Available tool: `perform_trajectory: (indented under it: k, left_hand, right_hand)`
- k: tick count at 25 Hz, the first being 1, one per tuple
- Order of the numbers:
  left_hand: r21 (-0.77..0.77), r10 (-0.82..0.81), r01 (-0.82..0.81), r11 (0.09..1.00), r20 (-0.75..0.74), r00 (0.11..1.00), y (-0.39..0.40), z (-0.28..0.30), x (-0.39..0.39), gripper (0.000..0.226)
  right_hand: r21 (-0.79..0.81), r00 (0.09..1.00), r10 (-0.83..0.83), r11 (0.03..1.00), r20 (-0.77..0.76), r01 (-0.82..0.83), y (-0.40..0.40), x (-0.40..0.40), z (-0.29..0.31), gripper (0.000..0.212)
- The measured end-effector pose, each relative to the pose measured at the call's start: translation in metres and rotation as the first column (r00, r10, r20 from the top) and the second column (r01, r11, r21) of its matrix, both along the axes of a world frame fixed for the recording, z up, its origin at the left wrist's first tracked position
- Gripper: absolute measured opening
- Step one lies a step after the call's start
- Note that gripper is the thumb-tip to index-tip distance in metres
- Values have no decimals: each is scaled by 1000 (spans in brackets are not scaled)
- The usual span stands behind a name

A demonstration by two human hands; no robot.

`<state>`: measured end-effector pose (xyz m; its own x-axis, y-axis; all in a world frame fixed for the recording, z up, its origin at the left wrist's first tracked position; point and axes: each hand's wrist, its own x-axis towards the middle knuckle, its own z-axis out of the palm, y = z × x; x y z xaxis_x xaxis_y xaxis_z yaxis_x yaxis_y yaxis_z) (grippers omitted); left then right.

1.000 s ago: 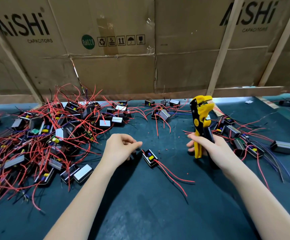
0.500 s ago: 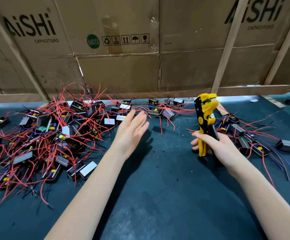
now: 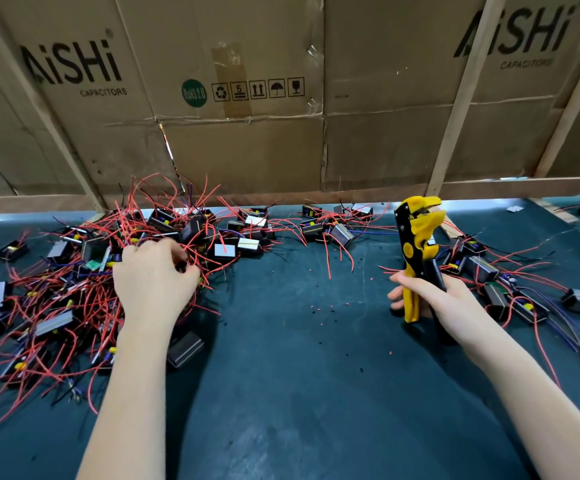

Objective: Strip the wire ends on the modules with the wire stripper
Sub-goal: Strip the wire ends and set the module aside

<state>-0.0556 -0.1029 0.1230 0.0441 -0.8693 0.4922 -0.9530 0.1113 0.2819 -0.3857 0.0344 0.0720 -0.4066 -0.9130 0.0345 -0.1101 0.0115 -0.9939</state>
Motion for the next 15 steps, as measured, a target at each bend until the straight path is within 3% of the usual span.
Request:
perform_trajectory:
  k: [1,3,6,10,11,12,14,15]
  left_hand:
    - [90,0,-3,996,39,999,-2,-2,4,13]
    - [80,-32,34,996,-28,999,-4,-4,7,11]
    - [-183,-103,59,981,-243,964,-6,-5,4,8]
    - [-510,-335,69,857,-451,828,-1,2,-3,11]
    - [-547,-438,112,830,-512,739,1,4,-6,9]
    - [-555,-539,181,812,-594,597,3,7,-11,7]
    - [-553,-630,361,751,-764,138,12,13,-23,13]
    - [-554,-565,445,704,-816,-122,18,16,-30,16]
  right_hand:
    - [2,1000,0,1000,0,0,0,0,0,28]
    - [8,1000,9,1000,-4,-9,0,0,0,32]
    - [0,1000,15,1000,-1,-15,0,0,0,36]
    - [-4,1000,18,1000,1,-18,0,0,0,31]
    - [-6,1000,17,1000,0,-17,0,0,0,30]
    - [-6,1000,18,1000,-2,-18,0,-1,0,30]
    - [-4,1000,18,1000,-5,-18,0,-1,0,28]
    - [-7,1000,16,1000,-6,-16,0,-1,0,27]
